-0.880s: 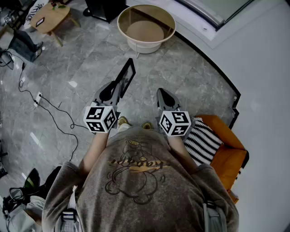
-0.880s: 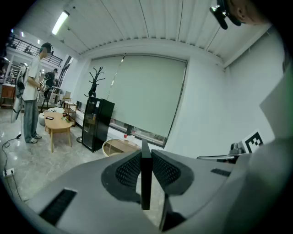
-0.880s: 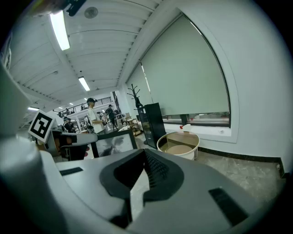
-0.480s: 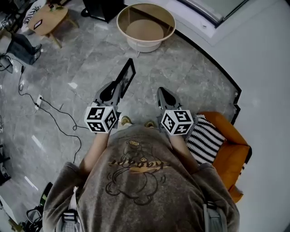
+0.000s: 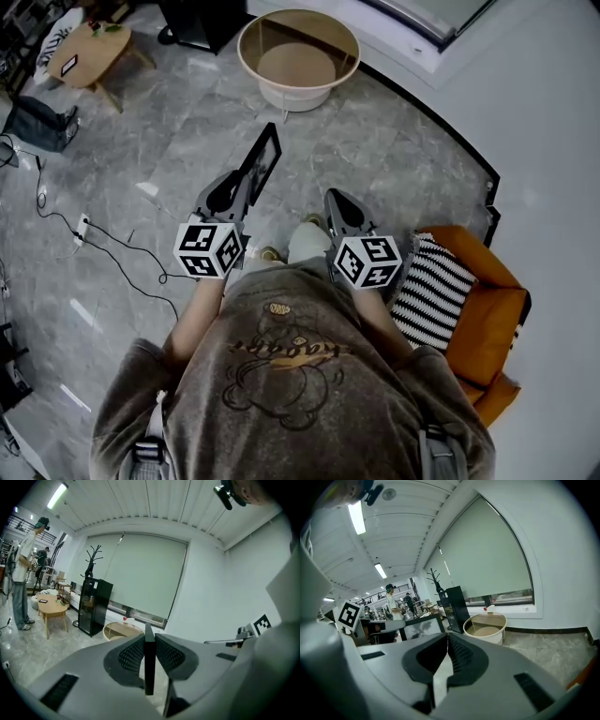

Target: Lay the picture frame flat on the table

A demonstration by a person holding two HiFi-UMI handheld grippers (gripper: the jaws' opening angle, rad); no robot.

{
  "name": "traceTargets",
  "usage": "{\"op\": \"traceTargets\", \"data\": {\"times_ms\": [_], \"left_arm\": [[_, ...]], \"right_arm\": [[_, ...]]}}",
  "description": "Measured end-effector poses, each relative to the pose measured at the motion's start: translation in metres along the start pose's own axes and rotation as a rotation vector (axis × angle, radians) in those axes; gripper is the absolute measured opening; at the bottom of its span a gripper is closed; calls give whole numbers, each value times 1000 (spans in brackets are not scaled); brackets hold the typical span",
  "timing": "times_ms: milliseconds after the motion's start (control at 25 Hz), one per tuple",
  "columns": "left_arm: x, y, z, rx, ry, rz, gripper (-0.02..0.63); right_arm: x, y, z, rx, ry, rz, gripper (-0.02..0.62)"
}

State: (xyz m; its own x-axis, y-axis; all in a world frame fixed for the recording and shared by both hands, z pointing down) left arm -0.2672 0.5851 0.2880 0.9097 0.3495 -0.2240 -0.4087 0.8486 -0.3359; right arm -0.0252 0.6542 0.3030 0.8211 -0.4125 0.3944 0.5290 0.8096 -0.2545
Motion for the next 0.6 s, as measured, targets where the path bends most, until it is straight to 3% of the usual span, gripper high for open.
{"op": "traceTargets", "data": {"times_ms": [600], "left_arm": [[-29, -37, -13, -4, 3, 16, 81]], "right_arm": [[14, -50, -7, -32, 5, -5, 20]]}}
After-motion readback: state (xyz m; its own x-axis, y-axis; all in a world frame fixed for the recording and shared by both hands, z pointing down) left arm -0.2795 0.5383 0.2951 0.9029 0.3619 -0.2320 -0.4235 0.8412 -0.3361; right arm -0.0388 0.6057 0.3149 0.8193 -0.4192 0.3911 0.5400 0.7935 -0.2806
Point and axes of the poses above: the fingertips, and each gripper's own axes: y backward along the fingers, x to its right, z out of its underside, the point moved 8 cm from there along y, backward along the fingers, and after that the axes turned 13 degrees about -z, right-handed, at the moved point
